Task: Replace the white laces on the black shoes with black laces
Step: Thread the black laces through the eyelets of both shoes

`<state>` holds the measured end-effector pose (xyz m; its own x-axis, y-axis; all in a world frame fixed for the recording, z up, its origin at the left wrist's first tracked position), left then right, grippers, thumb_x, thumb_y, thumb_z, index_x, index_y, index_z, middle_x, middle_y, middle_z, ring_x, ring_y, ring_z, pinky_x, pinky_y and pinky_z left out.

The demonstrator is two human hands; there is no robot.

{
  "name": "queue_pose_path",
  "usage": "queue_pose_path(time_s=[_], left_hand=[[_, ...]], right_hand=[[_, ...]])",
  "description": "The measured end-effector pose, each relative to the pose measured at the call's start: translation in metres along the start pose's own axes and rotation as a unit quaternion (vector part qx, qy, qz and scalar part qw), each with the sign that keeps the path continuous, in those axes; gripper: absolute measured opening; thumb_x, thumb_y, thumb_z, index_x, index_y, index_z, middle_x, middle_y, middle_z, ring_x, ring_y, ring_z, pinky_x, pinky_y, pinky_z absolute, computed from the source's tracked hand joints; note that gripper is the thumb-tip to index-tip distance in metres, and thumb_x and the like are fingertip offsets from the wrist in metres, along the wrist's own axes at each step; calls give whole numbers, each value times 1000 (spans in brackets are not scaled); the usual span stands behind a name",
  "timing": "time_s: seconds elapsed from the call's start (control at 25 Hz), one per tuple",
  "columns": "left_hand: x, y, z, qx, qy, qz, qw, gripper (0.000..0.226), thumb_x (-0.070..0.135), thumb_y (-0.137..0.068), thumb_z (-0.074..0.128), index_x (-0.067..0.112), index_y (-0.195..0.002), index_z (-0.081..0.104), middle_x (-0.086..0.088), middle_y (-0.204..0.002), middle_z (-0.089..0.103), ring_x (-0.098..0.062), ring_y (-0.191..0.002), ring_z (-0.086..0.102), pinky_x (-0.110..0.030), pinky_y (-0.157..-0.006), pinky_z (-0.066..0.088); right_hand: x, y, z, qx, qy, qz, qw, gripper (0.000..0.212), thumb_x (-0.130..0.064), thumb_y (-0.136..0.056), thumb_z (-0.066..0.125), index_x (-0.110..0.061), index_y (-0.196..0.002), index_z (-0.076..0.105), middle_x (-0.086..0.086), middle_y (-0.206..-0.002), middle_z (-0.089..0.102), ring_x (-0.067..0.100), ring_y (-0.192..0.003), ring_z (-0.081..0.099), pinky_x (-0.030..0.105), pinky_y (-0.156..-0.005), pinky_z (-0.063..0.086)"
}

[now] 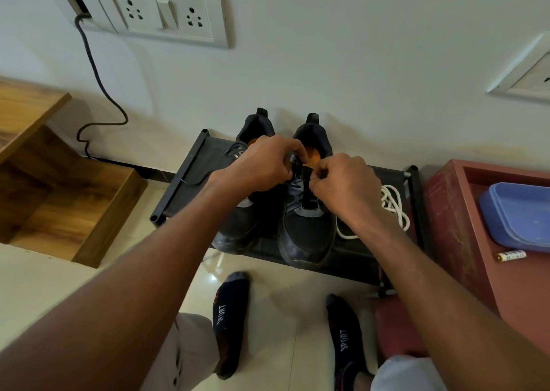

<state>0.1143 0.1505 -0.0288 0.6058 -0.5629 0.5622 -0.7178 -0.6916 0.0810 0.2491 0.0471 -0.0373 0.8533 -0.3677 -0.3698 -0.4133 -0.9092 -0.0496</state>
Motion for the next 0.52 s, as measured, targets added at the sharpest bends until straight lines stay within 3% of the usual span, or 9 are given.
queue_pose_path(time_s=[0.16, 0.32, 0.52], left_hand=[[-2, -1, 0, -3, 4, -6, 1000, 39, -2, -86, 68, 25, -114, 72, -4, -79, 72, -23, -78, 70, -47, -74, 60], [-1, 0, 0, -10, 14, -11, 1000, 38, 1, -87, 71, 25, -116, 72, -3, -81, 73, -21, -80, 71, -37, -70, 58], [-2, 2, -2, -6, 21, -13, 1000, 39, 1, -85, 70, 26, -115, 73, -3, -81, 73, -23, -79, 71, -46, -73, 60]], right_hand=[[-8, 3, 5, 27, 23, 7, 999, 11, -31, -92, 73, -21, -96, 77, 4, -85, 69, 27, -75, 66, 34, -64, 54], [-6, 3, 6, 44, 15, 16, 999, 10, -29, -92, 74, -20, -94, 77, 4, -83, 69, 26, -74, 68, 36, -65, 58], [-4, 3, 7, 17, -47, 16, 999, 7, -26, -95, 73, -28, -93, 80, -4, -82, 73, 16, -69, 66, 26, -56, 50]])
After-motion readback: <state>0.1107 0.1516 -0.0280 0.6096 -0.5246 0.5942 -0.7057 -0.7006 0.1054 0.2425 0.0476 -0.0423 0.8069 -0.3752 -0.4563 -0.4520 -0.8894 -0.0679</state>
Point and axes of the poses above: each hand's wrist, its own y-axis away from the middle knuckle, its own z-axis out of the palm, x = y × z, the point moved 3 cm from there along -y, towards the middle knuckle
